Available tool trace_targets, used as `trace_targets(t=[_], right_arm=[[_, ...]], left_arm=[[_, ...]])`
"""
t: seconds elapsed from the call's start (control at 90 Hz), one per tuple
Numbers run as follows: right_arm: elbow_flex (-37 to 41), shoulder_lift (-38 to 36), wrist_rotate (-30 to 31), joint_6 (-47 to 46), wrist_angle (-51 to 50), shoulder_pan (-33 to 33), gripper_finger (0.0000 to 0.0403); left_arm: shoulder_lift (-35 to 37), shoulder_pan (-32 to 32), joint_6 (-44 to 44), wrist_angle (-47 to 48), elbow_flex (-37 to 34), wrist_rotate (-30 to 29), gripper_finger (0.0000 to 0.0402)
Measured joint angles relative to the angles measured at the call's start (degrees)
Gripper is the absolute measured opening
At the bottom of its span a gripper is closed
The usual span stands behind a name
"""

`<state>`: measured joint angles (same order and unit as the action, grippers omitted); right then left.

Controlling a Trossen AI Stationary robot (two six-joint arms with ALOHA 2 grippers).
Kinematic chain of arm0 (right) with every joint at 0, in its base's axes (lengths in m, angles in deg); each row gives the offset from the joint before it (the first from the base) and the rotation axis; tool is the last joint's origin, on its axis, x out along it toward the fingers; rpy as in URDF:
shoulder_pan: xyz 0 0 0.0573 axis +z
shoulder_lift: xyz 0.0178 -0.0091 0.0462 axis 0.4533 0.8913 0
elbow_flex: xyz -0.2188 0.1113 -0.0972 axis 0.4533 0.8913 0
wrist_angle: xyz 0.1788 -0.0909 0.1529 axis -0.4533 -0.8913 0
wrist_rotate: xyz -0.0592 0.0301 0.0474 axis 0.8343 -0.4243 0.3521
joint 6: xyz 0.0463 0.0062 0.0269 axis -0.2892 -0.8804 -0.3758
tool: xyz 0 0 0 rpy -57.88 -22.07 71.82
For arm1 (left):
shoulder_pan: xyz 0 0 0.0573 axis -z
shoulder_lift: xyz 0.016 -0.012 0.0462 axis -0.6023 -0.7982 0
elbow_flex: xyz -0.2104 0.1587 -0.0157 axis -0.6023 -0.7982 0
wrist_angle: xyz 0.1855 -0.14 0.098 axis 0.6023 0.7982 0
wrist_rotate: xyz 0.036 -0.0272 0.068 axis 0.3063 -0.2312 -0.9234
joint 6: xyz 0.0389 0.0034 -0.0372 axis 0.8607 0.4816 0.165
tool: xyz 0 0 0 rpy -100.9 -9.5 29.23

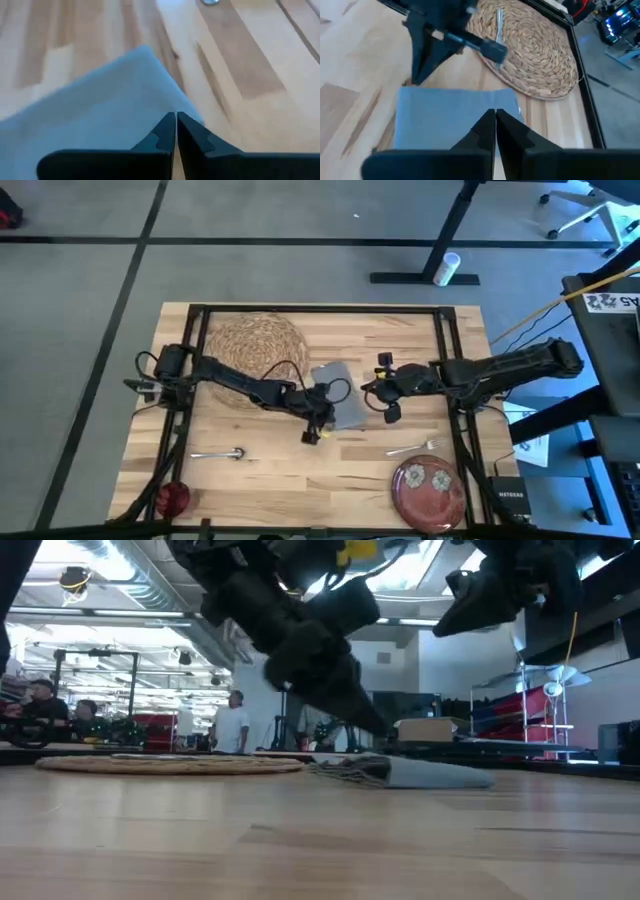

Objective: Set table place
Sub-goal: Move the gray table napkin to the bottom left of the table

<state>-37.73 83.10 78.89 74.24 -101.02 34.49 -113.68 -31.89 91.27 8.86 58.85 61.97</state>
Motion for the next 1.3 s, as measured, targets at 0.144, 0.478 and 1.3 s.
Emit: trace_targets(t=[0.144, 0.478, 1.3], right_arm=[[0.0, 0.0, 0.02, -0.02, -0.52, 0.0, 0.0], [0.0, 0.0, -0.02, -0.02, -1.59, 0.0, 0.0], [0.0, 0.02, -0.07, -0.23, -2.68, 0.0, 0.0]], left_arm=[[-2.0, -1.05, -1.3, 0.91, 0.07, 2.02, 0.0], [-5.4, 3.35, -2.98, 3.81, 0.33, 3.47, 0.0], [4.1, 1.4, -4.96, 7.79, -0.07, -2.95, 0.0]])
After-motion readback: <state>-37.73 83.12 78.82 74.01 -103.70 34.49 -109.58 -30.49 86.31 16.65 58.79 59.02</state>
